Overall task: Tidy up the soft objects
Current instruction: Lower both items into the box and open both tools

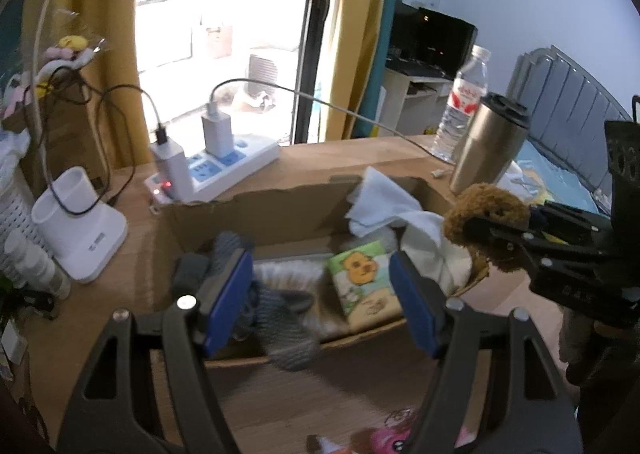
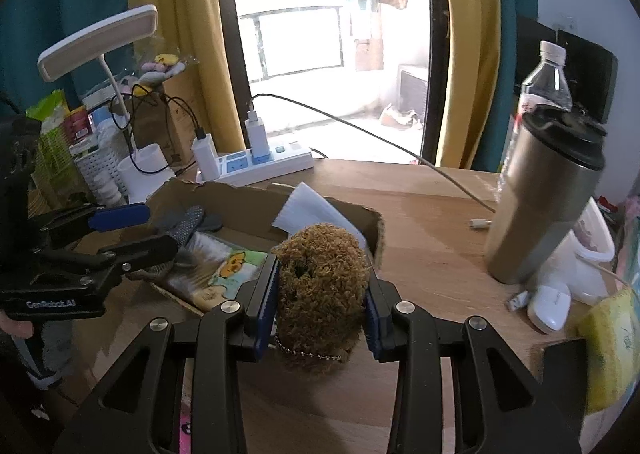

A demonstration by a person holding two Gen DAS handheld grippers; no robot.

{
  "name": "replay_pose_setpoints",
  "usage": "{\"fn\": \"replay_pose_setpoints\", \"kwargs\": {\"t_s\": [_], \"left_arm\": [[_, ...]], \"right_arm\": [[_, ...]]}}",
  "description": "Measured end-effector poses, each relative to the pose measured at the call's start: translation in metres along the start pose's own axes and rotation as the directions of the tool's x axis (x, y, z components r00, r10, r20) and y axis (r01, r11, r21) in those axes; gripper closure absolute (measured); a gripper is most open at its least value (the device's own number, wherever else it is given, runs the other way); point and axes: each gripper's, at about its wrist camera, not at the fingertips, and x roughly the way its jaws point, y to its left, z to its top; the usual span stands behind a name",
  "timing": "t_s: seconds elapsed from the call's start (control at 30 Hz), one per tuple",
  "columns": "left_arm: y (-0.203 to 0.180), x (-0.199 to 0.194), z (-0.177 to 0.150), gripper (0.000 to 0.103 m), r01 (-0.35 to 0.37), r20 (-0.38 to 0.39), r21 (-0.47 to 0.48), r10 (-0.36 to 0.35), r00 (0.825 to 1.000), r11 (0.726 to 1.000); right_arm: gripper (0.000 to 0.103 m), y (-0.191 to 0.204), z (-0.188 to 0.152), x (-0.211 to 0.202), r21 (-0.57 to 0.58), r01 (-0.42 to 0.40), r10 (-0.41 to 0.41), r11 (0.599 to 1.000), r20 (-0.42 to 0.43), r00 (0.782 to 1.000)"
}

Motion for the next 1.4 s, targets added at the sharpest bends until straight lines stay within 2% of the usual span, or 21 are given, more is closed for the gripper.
{"fn": "replay_pose_setpoints", "kwargs": {"t_s": [0.23, 0.37, 0.47, 1.4], "left_arm": [[0.017, -0.006, -0.007, 0.031, -0.012, 0.002, -0.036, 0.012, 1.000, 0.999], [0.023, -0.007, -0.011, 0.031, -0.014, 0.000, -0.047, 0.014, 1.000, 0.999], [0.026, -0.007, -0.012, 0.031, -0.014, 0.000, -0.052, 0.014, 1.000, 0.999], [0.013, -0.048, -0.026, 0.031, 0.004, 0.048, -0.033, -0.002, 0.999, 0.999]], "right_arm": [[0.062, 0.006, 0.008, 0.015, 0.007, 0.015, -0.015, 1.000, -0.015, 1.000], [0.057, 0.007, 0.010, 0.018, 0.007, 0.032, -0.032, 0.999, -0.017, 0.999], [0.047, 0.008, 0.010, 0.018, 0.012, 0.042, -0.042, 0.999, -0.016, 0.999], [0.047, 0.030, -0.006, -0.035, -0.006, 0.074, -0.074, 0.997, 0.026, 0.997]]}}
